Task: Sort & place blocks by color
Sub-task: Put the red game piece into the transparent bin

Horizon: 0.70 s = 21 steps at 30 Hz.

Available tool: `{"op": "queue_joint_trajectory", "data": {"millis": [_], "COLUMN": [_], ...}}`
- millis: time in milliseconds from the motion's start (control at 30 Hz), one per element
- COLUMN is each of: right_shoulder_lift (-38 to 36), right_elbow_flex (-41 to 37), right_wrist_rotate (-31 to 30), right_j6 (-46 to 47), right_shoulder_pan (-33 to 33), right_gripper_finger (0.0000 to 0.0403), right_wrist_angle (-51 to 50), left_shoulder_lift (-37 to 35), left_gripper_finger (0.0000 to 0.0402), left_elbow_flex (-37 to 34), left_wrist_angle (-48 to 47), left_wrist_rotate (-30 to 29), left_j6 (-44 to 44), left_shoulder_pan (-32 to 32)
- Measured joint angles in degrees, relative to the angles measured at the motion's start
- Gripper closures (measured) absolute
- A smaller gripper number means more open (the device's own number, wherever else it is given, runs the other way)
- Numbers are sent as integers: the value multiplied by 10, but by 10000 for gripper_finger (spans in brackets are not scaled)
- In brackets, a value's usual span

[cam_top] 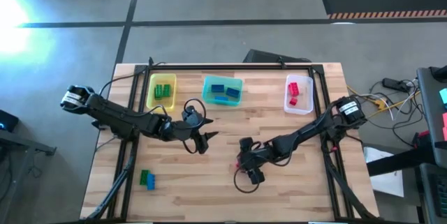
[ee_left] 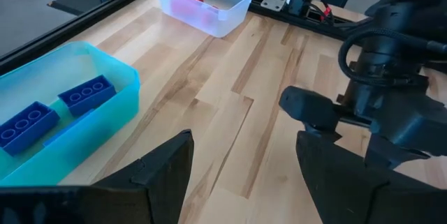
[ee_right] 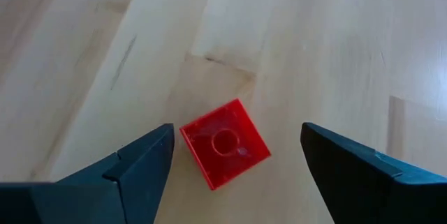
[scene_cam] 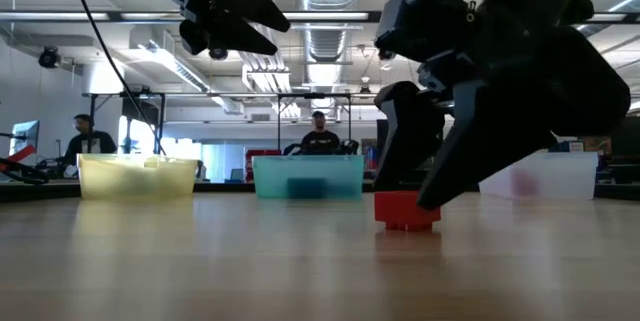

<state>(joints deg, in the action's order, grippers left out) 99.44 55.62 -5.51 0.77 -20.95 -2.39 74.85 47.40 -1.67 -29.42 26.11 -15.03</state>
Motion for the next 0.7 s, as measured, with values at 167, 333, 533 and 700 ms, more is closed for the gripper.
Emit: {"op": "queue_joint_trajectory", "data": {"millis": [167, 333, 533, 700], "right_shoulder_lift": [1, 21, 38, 37], "right_elbow_flex": [-22, -24, -24, -24], "right_wrist_rotate": [1, 4, 18, 19], "right_j6": [1, 2, 3, 3], "right_shoulder_pan": [0, 0, 4, 9], "right_gripper_finger": [102, 108, 135, 179], "right_wrist_angle": [42, 63, 100, 100], "left_shoulder_lift": [0, 0, 0, 0], "left_gripper_finger": [164, 164, 164, 164], "left_elbow_flex": [0, 0, -2, -9], "left_wrist_angle": [0, -2, -2, -2], "left_wrist_rotate": [0, 0, 0, 0], "left_j6": [0, 0, 0, 0], "left_shoulder_pan": [0, 0, 0, 0]}}
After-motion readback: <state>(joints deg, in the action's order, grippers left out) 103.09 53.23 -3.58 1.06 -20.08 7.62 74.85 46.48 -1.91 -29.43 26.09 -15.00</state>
